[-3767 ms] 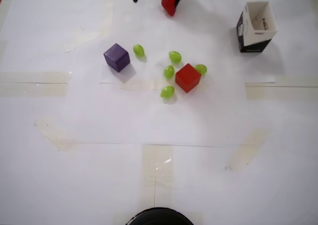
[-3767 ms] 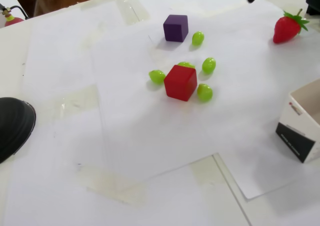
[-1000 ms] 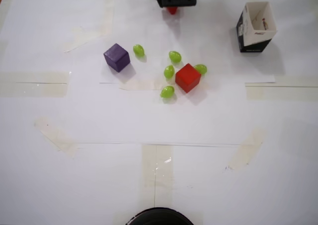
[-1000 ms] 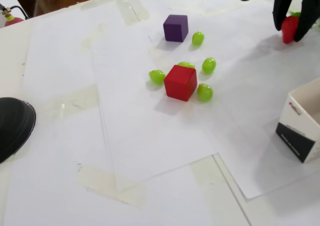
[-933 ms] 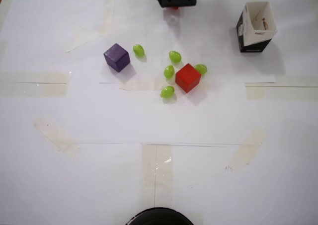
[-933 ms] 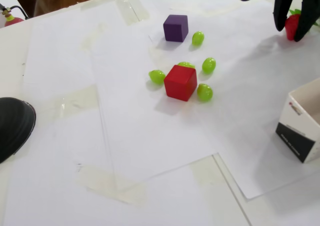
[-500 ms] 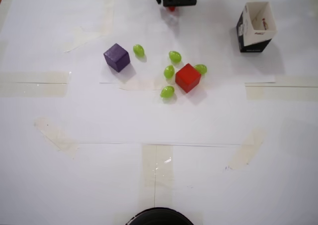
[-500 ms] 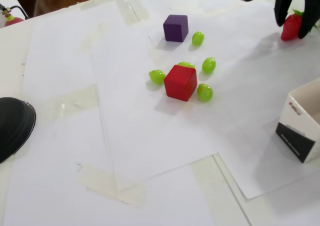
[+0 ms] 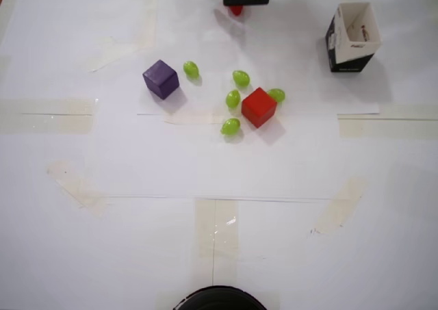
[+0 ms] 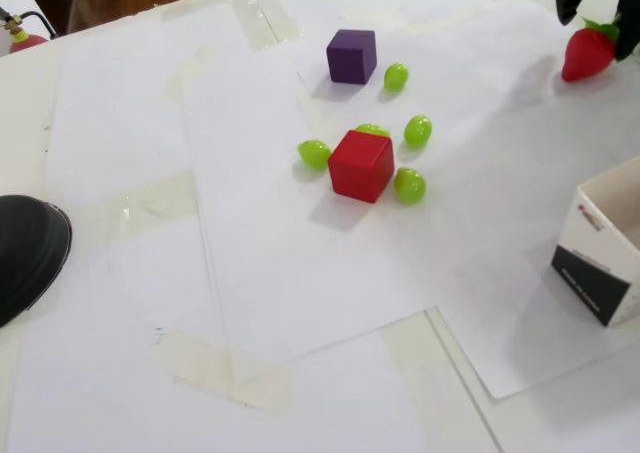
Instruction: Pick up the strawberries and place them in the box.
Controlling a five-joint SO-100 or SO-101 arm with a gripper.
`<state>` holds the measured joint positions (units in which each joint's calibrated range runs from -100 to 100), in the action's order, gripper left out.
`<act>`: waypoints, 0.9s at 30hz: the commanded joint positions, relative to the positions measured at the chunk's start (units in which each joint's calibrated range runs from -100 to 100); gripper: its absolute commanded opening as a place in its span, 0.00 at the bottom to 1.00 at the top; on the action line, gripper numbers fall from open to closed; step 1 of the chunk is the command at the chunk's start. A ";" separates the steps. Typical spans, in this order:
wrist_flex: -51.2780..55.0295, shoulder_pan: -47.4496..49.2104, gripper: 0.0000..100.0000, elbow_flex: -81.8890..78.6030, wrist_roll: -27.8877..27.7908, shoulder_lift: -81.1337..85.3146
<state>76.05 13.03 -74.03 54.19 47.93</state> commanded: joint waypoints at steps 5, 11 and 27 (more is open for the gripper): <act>-2.68 0.28 0.29 -2.06 0.63 2.20; -3.66 0.50 0.28 -2.43 0.83 2.28; -3.99 0.50 0.20 -3.06 0.93 2.71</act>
<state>72.65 13.33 -76.92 54.68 49.11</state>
